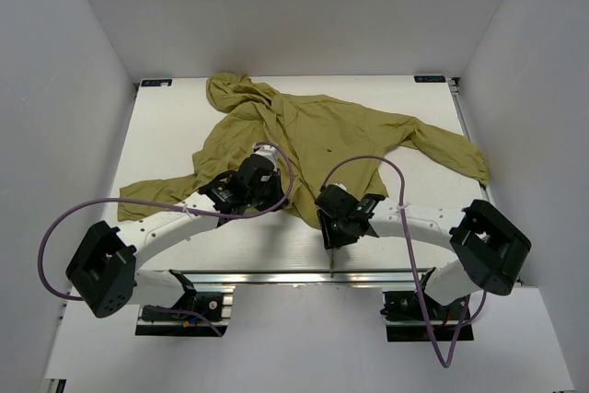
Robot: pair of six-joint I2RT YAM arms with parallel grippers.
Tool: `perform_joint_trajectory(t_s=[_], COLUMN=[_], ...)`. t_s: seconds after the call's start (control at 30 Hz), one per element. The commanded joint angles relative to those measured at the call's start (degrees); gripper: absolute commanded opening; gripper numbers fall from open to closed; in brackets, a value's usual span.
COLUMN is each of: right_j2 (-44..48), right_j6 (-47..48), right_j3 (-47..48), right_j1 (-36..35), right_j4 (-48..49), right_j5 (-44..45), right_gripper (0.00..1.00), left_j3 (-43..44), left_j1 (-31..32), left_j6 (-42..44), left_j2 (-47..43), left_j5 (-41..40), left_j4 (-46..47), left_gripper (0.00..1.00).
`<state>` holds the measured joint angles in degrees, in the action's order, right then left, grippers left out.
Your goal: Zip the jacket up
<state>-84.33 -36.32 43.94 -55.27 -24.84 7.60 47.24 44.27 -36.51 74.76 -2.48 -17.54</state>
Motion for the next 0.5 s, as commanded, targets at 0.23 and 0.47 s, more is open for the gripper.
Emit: perform_joint_trajectory(t_s=[0.23,0.47], right_j2=[4.35,4.71], right_j6=[-0.42,0.54], right_j3=[-2.46,-3.43], right_j1=[1.12,1.21], right_j4=[0.58,2.52], right_j5=[-2.50,-5.13], right_gripper=[0.37,0.18], left_j3=[-0.05,-0.22], left_j1=[-0.06,-0.06], left_j6=[-0.49,-0.58], left_j2=[-1.11,-1.02], left_j5=[2.22,2.39], left_j4=[1.02,1.10], left_gripper=[0.00,0.00])
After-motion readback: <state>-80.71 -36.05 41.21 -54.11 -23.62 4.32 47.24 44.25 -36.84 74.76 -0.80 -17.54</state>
